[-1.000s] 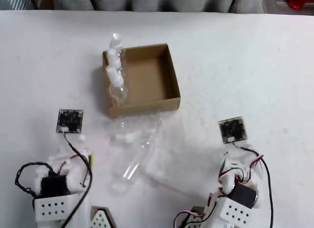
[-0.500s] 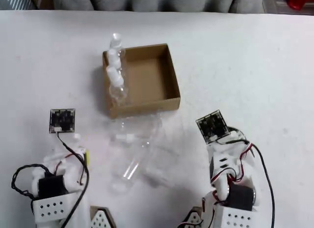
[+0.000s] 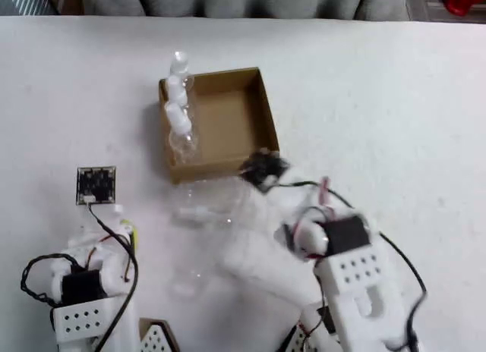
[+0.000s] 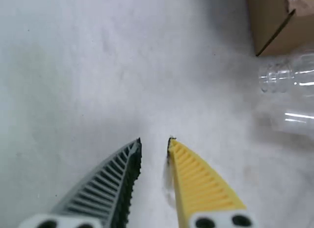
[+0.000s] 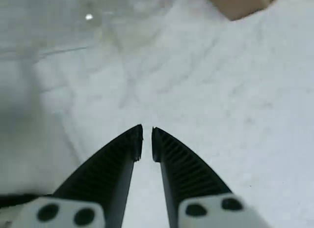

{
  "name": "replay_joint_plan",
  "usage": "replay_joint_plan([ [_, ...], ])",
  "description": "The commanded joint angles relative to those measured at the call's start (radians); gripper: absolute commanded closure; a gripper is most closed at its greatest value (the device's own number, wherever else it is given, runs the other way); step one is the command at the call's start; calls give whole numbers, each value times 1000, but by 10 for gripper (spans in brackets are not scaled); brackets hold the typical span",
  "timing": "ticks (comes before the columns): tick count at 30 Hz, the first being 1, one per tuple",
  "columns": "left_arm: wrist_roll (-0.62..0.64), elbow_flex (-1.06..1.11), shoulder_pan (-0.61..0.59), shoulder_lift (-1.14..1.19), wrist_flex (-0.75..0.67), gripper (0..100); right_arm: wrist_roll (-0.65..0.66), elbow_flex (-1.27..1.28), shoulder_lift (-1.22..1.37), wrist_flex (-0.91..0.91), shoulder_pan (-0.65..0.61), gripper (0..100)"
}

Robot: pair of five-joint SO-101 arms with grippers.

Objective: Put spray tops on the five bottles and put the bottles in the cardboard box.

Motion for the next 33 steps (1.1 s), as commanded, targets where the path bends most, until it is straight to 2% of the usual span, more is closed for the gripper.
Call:
replay_joint_plan([
  [1, 5, -12, -4, -18, -26, 902, 0, -72, 81, 50, -177, 954],
  [5, 5, -12, -4, -18, -26, 902, -9, -68, 119, 50, -357, 864],
  [9, 5, -11, -4, -18, -26, 902, -11, -57, 150, 45, -432, 817],
  [16, 5, -11, -4, -18, -25, 901, -2, 121, 283, -265, -449, 811],
  [26, 5, -11, -4, -18, -25, 899, -8, 187, 440, -460, -486, 814],
  [33, 5, -11, -4, -18, -23, 899, -9, 121, 447, -378, -486, 814],
])
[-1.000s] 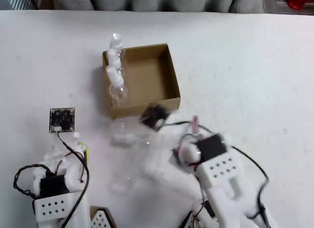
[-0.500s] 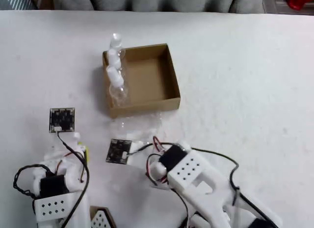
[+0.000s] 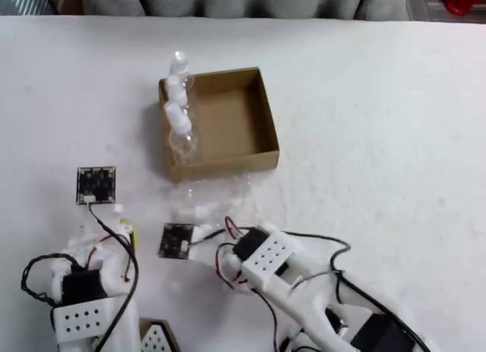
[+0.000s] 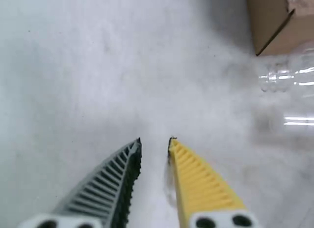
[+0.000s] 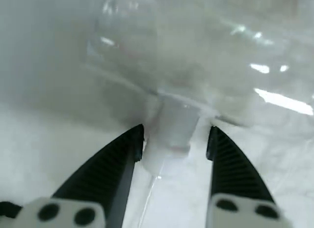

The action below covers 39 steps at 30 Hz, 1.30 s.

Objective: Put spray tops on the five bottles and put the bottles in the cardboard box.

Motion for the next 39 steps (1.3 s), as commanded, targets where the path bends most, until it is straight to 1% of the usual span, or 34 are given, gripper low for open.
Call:
replay_joint_plan([
  [1, 5, -11, -4, -18, -23, 899, -8, -57, -21, 39, -8, 815],
  [5, 5, -11, -4, -18, -23, 899, -8, -57, -25, 39, -7, 827],
  [6, 5, -11, -4, -18, -23, 899, -8, -57, -22, 39, -7, 849],
  [9, 5, -11, -4, -18, -25, 901, -8, -57, -13, 38, -7, 971],
  [10, 5, -11, -4, -18, -25, 902, -8, -58, -13, 38, -7, 993],
  [12, 5, -11, -4, -18, -25, 902, -8, -60, -21, 45, 4, 965],
  [14, 5, -11, -4, -18, -25, 902, -8, -78, -31, 68, 33, 984],
  [17, 5, -11, -5, -18, -25, 902, -14, -173, -64, 179, 104, 982],
  [22, 6, -11, -7, -18, -25, 902, -123, -353, -131, 357, 191, 982],
  [26, 9, -12, -10, -18, -26, 902, -199, -443, -168, 417, 196, 982],
  [29, 9, -12, -16, -18, -38, 902, -279, -516, -163, 409, 191, 982],
  [31, 11, -11, -47, -18, -48, 902, -328, -559, -137, 374, 165, 982],
  [33, 11, -12, -70, -18, -48, 902, -384, -592, -85, 331, 130, 982],
  [35, 11, -12, -81, -18, -48, 902, -468, -628, -16, 278, 82, 982],
  [39, 12, -11, -125, -18, -97, 902, -589, -684, 127, 189, 28, 982],
])
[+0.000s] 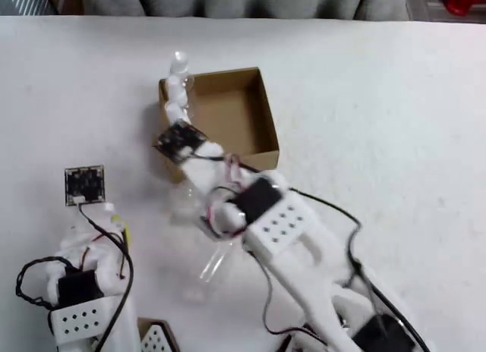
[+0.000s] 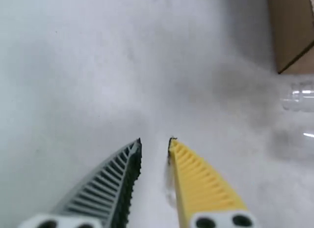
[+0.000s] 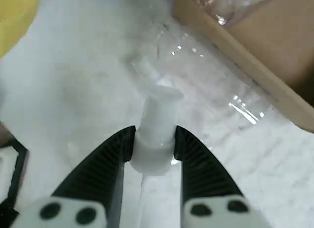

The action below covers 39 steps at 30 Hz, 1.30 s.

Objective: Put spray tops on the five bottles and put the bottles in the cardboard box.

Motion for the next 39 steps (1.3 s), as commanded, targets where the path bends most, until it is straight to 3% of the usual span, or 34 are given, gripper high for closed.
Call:
replay_joint_plan([
  [1, 12, -11, -51, -18, -48, 902, -95, -86, 93, -91, -35, 982],
  [9, 12, -11, -58, -18, -54, 899, -327, -213, 311, -254, -51, 981],
  [14, 12, -11, -54, -18, -54, 898, -359, -258, 397, -251, -104, 974],
  [23, 12, 8, -53, -18, -92, 898, -353, -466, 358, 33, -105, 735],
  [29, 12, 11, -53, -18, -95, 898, -276, -569, 300, 234, 2, 739],
  [36, 12, 12, -22, -18, -94, 898, -269, -545, 246, 357, 147, 964],
  [39, 12, 12, -18, -18, -94, 898, -269, -491, 243, 367, 159, 952],
])
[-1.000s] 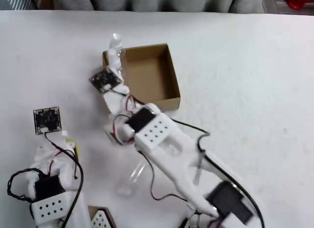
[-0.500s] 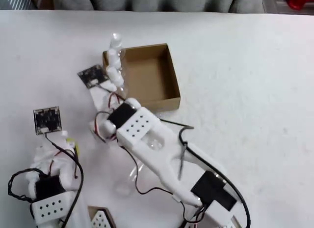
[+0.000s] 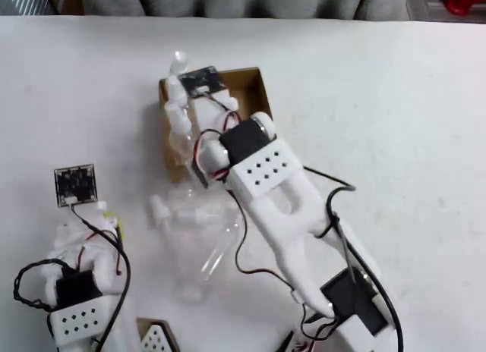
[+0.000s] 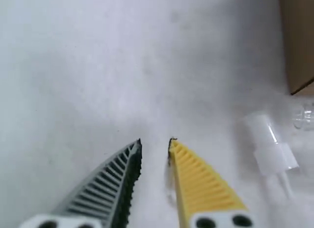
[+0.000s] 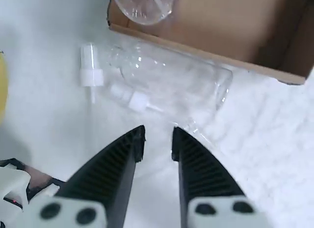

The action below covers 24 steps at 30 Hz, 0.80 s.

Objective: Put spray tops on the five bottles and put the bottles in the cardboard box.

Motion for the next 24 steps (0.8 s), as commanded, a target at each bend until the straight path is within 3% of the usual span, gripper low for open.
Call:
replay_joint_plan([
  [1, 12, -6, 13, -18, -23, 898, 12, 35, -48, 13, 36, 944],
  [8, 12, -6, 13, -18, -20, 898, 12, 100, -51, 21, 73, 939],
  [15, 12, -6, 15, -18, -21, 898, 5, 124, -39, 119, 27, 940],
  [24, 12, -6, 15, -18, -21, 898, -5, 342, -41, -145, -97, 935],
])
